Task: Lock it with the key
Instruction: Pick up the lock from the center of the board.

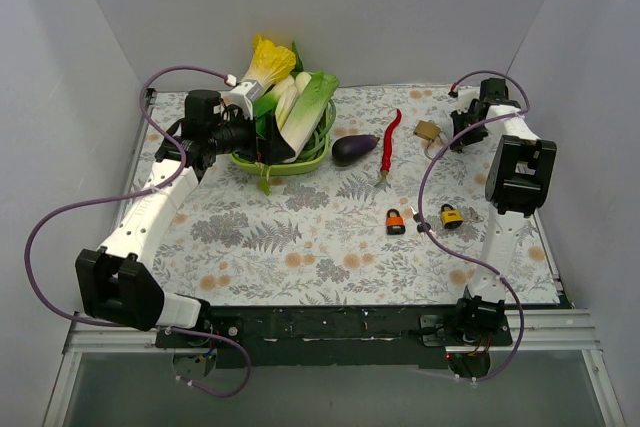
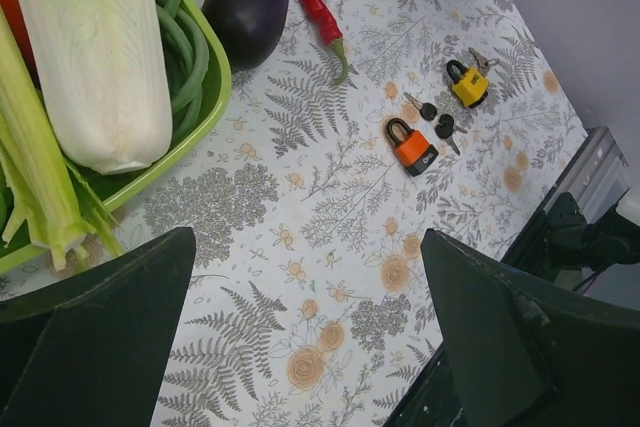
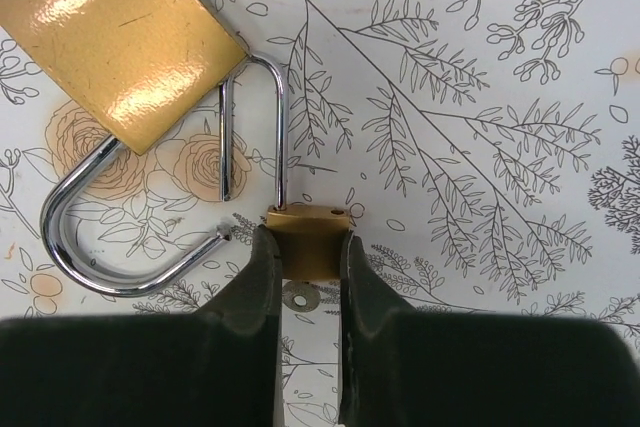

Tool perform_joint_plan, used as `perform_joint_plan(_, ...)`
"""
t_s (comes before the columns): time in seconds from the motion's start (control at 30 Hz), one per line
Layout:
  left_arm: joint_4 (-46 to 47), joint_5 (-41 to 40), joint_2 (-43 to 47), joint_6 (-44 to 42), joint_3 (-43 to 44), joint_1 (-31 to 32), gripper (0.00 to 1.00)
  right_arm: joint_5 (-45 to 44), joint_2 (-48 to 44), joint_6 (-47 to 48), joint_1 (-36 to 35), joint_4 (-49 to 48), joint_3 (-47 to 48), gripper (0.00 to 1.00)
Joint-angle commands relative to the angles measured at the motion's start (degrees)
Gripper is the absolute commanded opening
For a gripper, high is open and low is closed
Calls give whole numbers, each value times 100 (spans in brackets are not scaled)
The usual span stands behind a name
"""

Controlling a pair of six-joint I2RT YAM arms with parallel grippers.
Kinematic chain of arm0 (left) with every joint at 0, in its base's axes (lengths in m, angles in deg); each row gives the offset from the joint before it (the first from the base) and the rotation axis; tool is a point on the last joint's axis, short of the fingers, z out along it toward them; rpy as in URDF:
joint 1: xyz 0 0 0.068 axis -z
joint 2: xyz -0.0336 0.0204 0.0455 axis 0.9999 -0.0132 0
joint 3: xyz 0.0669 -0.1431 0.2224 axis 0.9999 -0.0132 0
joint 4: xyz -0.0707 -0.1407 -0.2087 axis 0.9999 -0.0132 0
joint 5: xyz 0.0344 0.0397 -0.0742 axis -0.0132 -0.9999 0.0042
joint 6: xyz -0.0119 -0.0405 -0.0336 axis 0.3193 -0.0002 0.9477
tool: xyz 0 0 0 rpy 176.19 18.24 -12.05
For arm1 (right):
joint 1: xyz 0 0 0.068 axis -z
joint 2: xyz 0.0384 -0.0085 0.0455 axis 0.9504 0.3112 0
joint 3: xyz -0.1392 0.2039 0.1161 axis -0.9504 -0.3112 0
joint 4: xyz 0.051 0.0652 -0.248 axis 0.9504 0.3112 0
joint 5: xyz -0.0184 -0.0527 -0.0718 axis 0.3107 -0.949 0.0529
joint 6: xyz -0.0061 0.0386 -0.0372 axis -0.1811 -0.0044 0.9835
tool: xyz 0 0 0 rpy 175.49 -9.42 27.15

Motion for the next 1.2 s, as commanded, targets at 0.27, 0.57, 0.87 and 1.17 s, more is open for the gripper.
perform_joint_plan(0.27, -187, 874, -212, 80, 518, -16, 98, 162, -1765, 1247, -32, 432, -457, 1)
perform_joint_plan(0.57, -267, 1191, -150, 19, 685, -16, 98, 1182, -2987, 1845, -216, 1803, -360, 1)
perform_joint_plan(0.87, 444, 2217, 262, -226, -120, -16, 98, 2921, -4084, 2091, -1147, 3183, -912, 1)
perform_joint_plan(1.17, 1061, 2565, 1359, -2009, -1502, 616, 93, 4222, -4640, 1968, -2912, 3808, -1942, 1)
